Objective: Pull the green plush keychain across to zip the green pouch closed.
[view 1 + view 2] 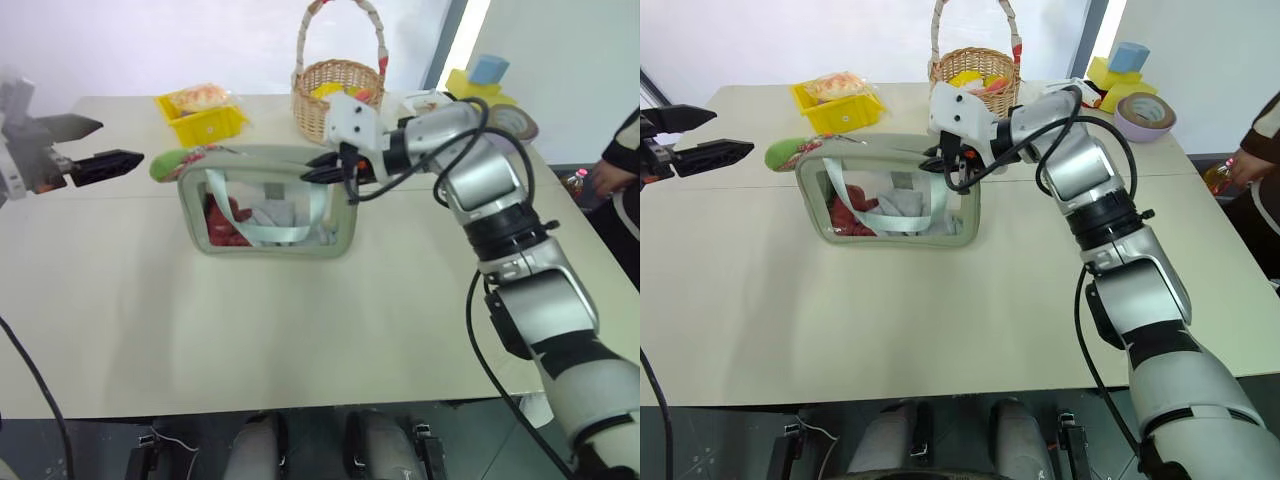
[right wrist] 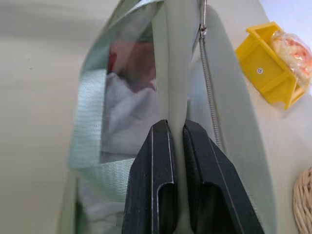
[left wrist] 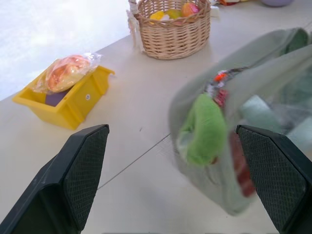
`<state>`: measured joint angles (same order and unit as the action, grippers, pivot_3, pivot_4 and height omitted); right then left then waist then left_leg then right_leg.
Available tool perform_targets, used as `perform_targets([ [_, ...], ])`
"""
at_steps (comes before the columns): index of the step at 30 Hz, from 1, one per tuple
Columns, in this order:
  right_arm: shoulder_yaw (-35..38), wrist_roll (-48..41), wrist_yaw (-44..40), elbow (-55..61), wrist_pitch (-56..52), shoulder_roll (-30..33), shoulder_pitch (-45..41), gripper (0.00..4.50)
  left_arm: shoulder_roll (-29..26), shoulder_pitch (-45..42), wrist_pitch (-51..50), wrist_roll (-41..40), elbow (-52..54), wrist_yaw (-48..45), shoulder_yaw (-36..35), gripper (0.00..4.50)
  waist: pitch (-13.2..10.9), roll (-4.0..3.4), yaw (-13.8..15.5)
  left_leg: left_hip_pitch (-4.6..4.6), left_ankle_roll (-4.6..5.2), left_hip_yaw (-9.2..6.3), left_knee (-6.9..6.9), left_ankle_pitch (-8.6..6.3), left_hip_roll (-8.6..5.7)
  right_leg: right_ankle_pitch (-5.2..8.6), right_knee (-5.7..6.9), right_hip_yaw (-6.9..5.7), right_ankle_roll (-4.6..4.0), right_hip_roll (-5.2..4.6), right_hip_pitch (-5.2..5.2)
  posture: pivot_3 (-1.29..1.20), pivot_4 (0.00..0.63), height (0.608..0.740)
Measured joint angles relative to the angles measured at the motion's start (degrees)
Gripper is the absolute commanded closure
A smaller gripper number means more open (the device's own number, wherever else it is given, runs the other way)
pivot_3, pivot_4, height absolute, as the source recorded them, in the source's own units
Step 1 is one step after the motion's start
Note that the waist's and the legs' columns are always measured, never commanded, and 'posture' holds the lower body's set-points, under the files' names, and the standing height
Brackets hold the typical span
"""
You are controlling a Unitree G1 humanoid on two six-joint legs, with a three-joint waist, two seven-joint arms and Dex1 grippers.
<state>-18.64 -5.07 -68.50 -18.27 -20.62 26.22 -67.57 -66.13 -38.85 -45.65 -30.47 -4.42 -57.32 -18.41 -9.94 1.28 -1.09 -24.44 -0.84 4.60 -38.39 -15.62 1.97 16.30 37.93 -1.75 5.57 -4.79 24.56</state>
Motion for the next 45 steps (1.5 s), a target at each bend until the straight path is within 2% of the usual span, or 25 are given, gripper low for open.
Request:
perform_targets([
  [6, -0.26, -0.91, -0.86, 9.72, -5.50, 0.55, 5.31, 4.44, 0.11, -1.54, 0.36, 0.00, -0.13, -0.02, 1.52, 0.00, 0.00, 0.00, -0.04, 0.02, -0.03, 0.01, -0.01, 0.02, 0.01, 0.00, 0.03, 0.01, 0.00, 0.01, 0.00, 0.00, 0.150, 0.739],
  [9, -0.35, -2.03, -1.05, 14.21, -9.78, 1.17, 6.72, 3.40, 0.16, -2.30, 0.53, 0.00, -0.77, -0.09, 2.24, 0.00, 0.00, 0.00, 0.04, 0.02, -0.03, 0.00, -0.03, 0.02, 0.00, 0.00, 0.03, 0.00, 0.00, 0.01, 0.00, 0.00, 0.150, 0.739],
  [13, 0.20, -4.79, -0.81, 18.76, -15.99, 1.56, 6.79, 1.45, 0.16, -2.52, 1.30, 0.02, -1.36, -0.31, 3.07, 0.00, 0.00, 0.00, 0.05, 0.02, -0.03, 0.00, -0.04, 0.02, 0.01, 0.00, 0.04, 0.00, 0.00, 0.02, 0.00, 0.00, 0.150, 0.739],
  [17, 4.09, -8.30, -0.18, 21.30, -22.56, 4.48, 5.77, 1.45, -0.35, -2.12, 2.17, 0.85, -2.28, -1.44, 3.73, 0.00, 0.00, 0.00, 0.32, -0.02, 0.00, 0.00, -0.10, 0.00, 0.00, 0.00, 0.03, 0.00, 0.00, 0.01, 0.00, 0.00, 0.150, 0.739],
  [23, 6.60, -10.08, -0.91, 26.04, -24.41, 11.86, 7.20, 1.45, -4.42, 1.33, 2.07, 1.04, -1.70, -4.60, 3.09, 0.00, 0.01, 0.01, 0.26, 0.00, 0.09, 0.01, -0.15, -0.05, 0.00, 0.01, 0.03, 0.00, -0.01, 0.02, -0.02, 0.00, 0.150, 0.739],
  [30, 5.01, -9.50, 1.47, 24.47, -21.36, 10.84, 11.62, 1.45, -5.87, 8.95, -1.40, -1.45, 4.10, -7.50, -0.19, 0.00, 0.01, 0.01, 0.06, -0.01, 0.08, 0.02, -0.19, -0.05, 0.04, 0.01, 0.04, 0.01, -0.01, 0.05, -0.01, 0.00, 0.150, 0.739],
  [33, 4.25, -9.30, 1.83, 23.21, -19.88, 10.19, 11.62, 2.28, -5.78, 10.34, -3.21, -2.73, 6.99, -6.59, -2.12, 0.00, 0.01, 0.01, 0.15, -0.03, 0.09, 0.01, -0.23, -0.06, 0.05, 0.01, 0.03, 0.01, -0.01, 0.05, -0.02, 0.00, 0.150, 0.739],
  [37, 3.38, -9.30, 1.75, 22.56, -18.39, 9.50, 11.66, 4.27, -3.88, 14.67, -6.49, -5.33, 12.83, -4.81, -4.88, 0.00, 0.01, 0.01, 0.27, -0.04, 0.10, -0.01, -0.29, -0.06, 0.08, 0.01, 0.06, 0.02, -0.01, 0.04, -0.04, 0.00, 0.150, 0.739],
  [38, 3.32, -9.32, 1.67, 22.57, -18.08, 9.42, 11.81, 4.48, -3.15, 16.39, -6.89, -5.72, 14.29, -4.31, -5.45, 0.00, 0.01, 0.01, 0.25, -0.03, 0.10, -0.01, -0.29, -0.06, 0.08, 0.01, 0.05, 0.01, -0.01, 0.04, -0.04, 0.00, 0.150, 0.739],
  [45, 3.35, -9.61, 1.75, 22.90, -17.47, 8.96, 12.90, 4.48, 0.67, 21.03, -5.70, -5.49, 18.98, 0.10, -5.72, 0.00, 0.02, 0.01, 0.18, -0.01, 0.10, -0.01, -0.30, -0.07, 0.09, 0.01, 0.05, 0.02, -0.01, 0.06, -0.04, 0.00, 0.150, 0.739],
])
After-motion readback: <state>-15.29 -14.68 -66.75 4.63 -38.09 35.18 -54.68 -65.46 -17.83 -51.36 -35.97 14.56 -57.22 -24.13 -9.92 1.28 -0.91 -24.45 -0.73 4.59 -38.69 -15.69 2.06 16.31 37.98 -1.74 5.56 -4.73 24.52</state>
